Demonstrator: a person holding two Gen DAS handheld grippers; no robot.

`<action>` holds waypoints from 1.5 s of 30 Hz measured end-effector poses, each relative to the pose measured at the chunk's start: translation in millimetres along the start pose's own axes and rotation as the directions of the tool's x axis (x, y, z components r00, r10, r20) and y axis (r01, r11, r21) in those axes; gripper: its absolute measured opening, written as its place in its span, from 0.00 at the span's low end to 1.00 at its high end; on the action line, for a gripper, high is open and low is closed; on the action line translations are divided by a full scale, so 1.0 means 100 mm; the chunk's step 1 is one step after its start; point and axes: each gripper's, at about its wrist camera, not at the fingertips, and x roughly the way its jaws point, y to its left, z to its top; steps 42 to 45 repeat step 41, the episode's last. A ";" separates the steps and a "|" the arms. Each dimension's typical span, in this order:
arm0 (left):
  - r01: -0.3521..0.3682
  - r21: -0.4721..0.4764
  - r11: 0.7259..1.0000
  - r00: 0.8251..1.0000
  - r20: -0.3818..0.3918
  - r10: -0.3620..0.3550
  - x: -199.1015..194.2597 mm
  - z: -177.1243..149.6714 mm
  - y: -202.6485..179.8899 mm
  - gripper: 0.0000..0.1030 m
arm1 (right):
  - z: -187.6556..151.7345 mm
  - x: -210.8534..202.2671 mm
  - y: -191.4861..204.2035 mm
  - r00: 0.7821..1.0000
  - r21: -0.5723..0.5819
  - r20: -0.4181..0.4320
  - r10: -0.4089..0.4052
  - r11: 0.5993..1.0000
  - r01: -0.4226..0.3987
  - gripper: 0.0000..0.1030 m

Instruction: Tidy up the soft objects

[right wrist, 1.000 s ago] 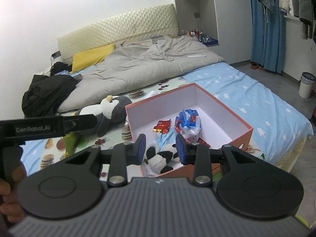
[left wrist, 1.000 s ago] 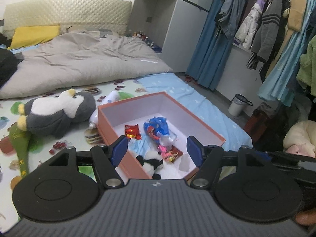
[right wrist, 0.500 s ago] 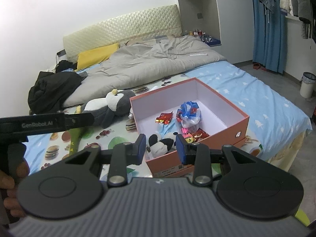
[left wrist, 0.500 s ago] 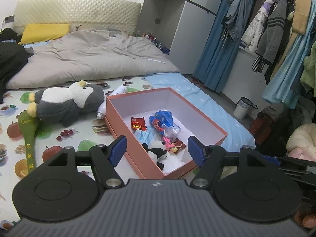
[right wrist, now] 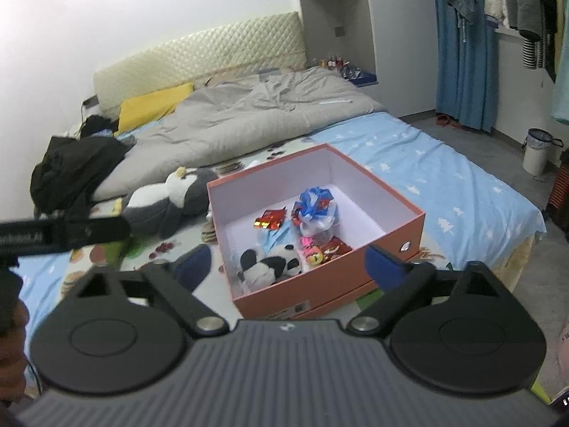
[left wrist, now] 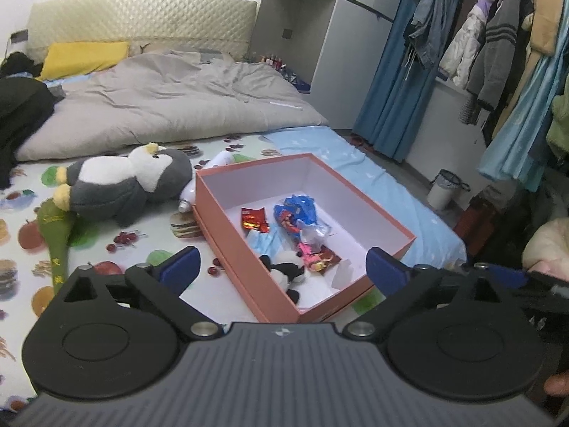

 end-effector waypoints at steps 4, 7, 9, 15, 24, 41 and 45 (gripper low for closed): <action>-0.008 -0.002 1.000 1.000 -0.001 0.008 0.00 -0.01 0.01 1.00 | 0.01 0.02 -0.02 1.000 0.002 -0.006 -0.017 1.000 0.017 0.93; -0.024 -0.004 1.000 1.000 -0.003 0.024 0.00 -0.02 0.03 1.00 | 0.00 0.03 -0.01 1.000 -0.012 -0.013 -0.020 1.000 0.020 0.93; -0.031 -0.003 1.000 0.999 -0.008 0.031 0.00 -0.02 0.04 1.00 | -0.01 0.04 0.00 1.000 -0.014 -0.017 -0.017 1.000 0.017 0.93; -0.054 -0.002 0.999 0.998 -0.014 0.054 0.01 -0.02 0.06 1.00 | -0.01 0.04 0.03 1.000 -0.028 -0.021 -0.010 1.000 0.010 0.93; -0.067 0.014 0.998 0.997 -0.022 0.068 0.03 -0.03 0.03 1.00 | -0.02 0.04 0.06 1.000 -0.028 -0.023 -0.005 1.000 0.004 0.93; -0.069 0.017 0.997 0.998 -0.013 0.069 0.04 -0.03 0.03 1.00 | -0.02 0.06 0.05 1.000 -0.040 -0.027 -0.002 0.999 0.001 0.93; -0.069 0.017 0.997 0.998 -0.013 0.069 0.04 -0.03 0.03 1.00 | -0.02 0.06 0.05 1.000 -0.040 -0.027 -0.002 0.999 0.001 0.93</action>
